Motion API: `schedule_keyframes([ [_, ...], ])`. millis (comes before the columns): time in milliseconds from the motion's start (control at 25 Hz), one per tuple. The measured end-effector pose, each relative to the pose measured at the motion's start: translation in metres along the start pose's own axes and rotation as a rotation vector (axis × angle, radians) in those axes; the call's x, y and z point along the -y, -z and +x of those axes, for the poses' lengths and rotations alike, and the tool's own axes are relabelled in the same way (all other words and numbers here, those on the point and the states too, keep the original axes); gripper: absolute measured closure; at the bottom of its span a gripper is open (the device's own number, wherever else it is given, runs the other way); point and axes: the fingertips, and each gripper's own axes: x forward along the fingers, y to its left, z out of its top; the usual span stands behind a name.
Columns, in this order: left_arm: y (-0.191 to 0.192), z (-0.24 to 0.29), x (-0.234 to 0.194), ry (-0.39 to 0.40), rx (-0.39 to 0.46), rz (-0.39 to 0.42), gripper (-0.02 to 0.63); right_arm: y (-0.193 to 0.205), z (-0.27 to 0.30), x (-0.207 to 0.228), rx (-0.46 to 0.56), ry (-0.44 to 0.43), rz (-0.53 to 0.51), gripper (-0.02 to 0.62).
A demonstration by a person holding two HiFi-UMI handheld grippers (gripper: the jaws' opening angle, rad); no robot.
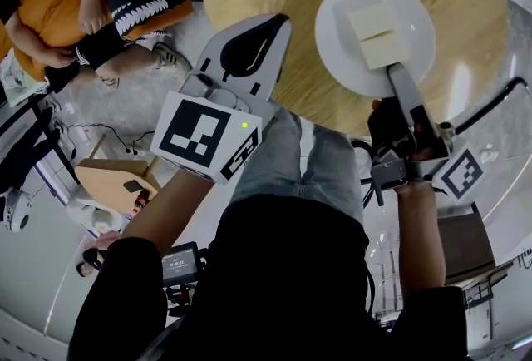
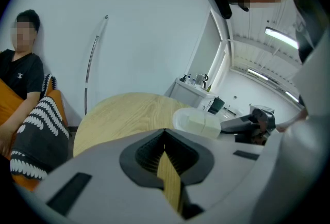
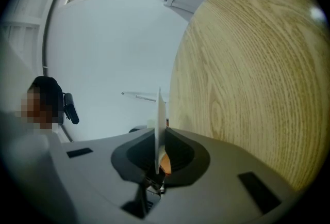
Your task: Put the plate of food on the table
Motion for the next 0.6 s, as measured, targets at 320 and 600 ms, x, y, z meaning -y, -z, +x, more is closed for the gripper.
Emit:
schedule_keyframes([
  [320,0.010,0.005,0.008,0.023,-0.031,-0.002,0.600,0.000,-0.005,0.009,0.021,0.016,0.020,0.569],
  [600,0.013,0.007,0.010,0.032,-0.050,-0.010,0.600,-0.001,-0.007,0.015,0.024,0.036,0.035,0.569],
])
